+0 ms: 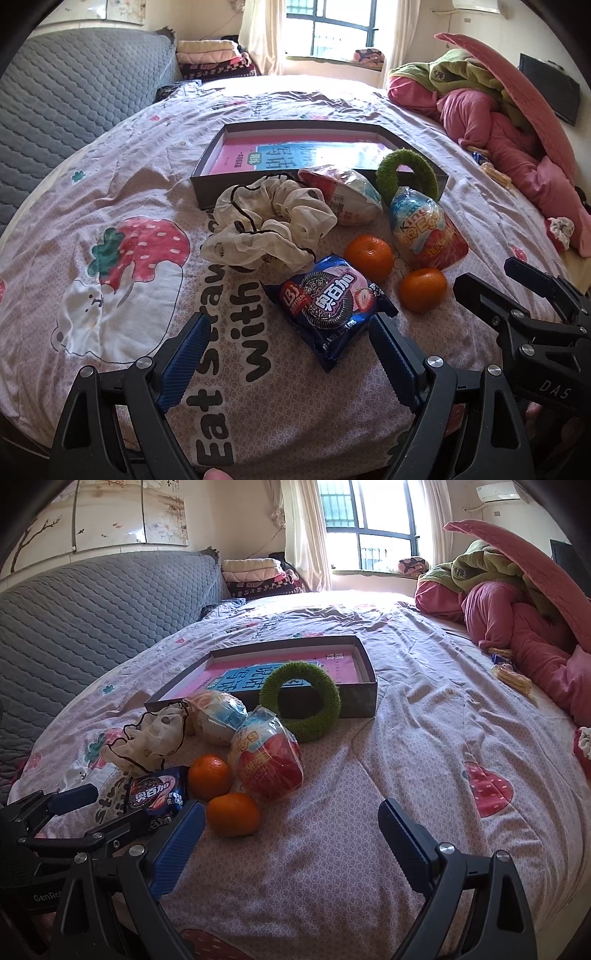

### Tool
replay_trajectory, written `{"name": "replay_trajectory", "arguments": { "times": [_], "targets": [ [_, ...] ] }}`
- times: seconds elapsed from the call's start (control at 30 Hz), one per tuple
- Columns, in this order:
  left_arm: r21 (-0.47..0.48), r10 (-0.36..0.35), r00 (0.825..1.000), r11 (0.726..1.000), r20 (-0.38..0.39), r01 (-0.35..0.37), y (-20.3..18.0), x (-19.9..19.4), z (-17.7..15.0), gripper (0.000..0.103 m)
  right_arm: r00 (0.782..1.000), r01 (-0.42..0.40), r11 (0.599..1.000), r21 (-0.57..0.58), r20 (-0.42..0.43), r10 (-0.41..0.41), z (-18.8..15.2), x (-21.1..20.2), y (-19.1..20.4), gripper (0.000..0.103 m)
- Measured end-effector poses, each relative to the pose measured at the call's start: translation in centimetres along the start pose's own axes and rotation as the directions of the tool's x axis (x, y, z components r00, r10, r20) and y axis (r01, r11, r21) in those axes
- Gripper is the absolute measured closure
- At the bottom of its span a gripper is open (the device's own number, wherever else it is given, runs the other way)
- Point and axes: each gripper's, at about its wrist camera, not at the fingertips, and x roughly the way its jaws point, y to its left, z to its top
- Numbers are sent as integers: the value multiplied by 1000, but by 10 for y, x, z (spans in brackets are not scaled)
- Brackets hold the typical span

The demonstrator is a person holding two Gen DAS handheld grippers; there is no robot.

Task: Organize objects
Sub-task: 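Move the left tool toward the blue snack pack while the right tool approaches the red-white candy egg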

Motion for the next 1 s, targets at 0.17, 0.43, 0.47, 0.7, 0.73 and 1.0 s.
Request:
{"name": "replay_trajectory", "arguments": {
  "times": [0.17, 0.43, 0.47, 0.7, 0.73, 1.0],
  "targets": [
    [11, -12, 1000, 1000, 8, 12, -1, 2, 0, 15, 1000, -6, 1000, 14, -14, 6, 2, 4, -4, 8],
    [33, -25, 1000, 999, -4, 25, -4, 11, 2, 15, 999, -21, 999, 38, -25, 22, 9, 11, -12, 8],
    [32, -29, 1000, 999, -6, 29, -4, 12, 2, 15, 999, -24, 999, 36, -30, 25, 9, 13, -12, 8],
    [35, -57, 998, 998, -16, 58, -1, 19, 6, 15, 998, -30, 999, 12, -46, 30, 15, 22, -9, 8],
    [34, -61, 998, 998, -18, 62, -1, 21, 7, 15, 998, -33, 999, 11, -51, 34, 16, 24, -10, 8],
    [35, -85, 995, 996, -52, 87, -1, 36, 14, 15, 995, -57, 998, -35, -79, 54, 27, 41, -5, 9]
  ]
}}
